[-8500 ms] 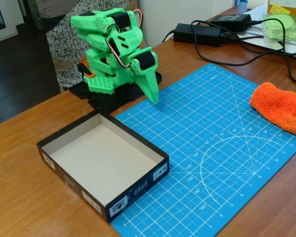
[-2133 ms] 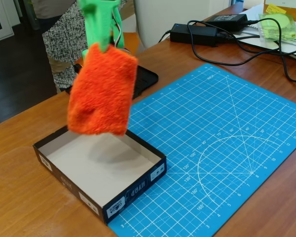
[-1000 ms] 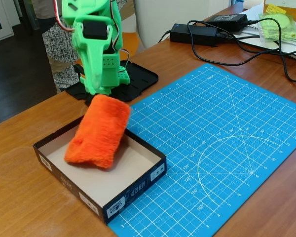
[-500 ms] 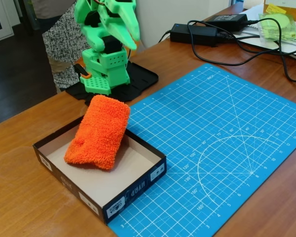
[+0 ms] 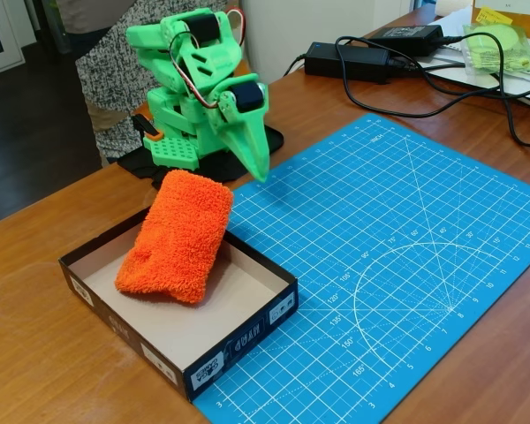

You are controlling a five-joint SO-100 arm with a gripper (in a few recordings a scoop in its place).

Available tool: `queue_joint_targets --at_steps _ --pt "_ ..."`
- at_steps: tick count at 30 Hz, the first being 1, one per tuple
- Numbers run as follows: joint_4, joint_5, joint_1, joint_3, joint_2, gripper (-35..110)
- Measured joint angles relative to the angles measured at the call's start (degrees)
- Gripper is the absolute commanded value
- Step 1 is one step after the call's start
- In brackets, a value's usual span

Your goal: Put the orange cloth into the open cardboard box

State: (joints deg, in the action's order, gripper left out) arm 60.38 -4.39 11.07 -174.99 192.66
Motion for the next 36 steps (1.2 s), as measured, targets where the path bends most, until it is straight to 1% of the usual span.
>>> queue_joint_targets --at_steps 5,36 --pt "1.3 0.0 -1.3 -1.6 0.2 0" --pt "1.3 0.2 -1.1 -1.6 0.0 0"
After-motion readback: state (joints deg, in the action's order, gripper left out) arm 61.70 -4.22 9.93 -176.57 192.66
